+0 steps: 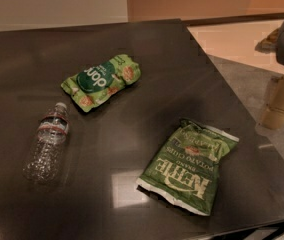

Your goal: Move green jalapeno chip bag near green rice chip bag

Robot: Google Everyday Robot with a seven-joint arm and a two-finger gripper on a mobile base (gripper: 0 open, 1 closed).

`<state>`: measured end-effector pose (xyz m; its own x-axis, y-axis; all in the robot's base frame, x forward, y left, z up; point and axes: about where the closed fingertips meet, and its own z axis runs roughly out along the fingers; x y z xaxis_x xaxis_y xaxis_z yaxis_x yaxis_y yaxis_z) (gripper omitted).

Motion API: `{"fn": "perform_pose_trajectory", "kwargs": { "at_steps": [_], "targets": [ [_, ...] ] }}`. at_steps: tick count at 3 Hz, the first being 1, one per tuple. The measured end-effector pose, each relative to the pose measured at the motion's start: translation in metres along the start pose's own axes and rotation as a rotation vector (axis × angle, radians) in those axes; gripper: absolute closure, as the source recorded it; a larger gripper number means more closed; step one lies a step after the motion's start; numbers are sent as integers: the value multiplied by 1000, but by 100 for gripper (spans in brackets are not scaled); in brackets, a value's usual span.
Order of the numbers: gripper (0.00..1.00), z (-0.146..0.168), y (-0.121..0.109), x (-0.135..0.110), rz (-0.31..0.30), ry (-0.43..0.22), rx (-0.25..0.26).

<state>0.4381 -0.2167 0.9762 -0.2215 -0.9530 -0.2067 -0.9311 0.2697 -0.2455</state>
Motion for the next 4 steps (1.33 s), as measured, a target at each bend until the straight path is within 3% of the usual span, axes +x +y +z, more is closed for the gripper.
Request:
{"fn": "perform_pose_trajectory", "kwargs": {
  "at_steps": [1,2,3,4],
  "targets": [
    [0,0,0,0,0,-1,2],
    [0,11,10,-6,-62,-41,-52],
    [0,33,32,-17,-171,-91,-130],
    [0,60,47,-29,-273,-115,-172]
  ]
}}
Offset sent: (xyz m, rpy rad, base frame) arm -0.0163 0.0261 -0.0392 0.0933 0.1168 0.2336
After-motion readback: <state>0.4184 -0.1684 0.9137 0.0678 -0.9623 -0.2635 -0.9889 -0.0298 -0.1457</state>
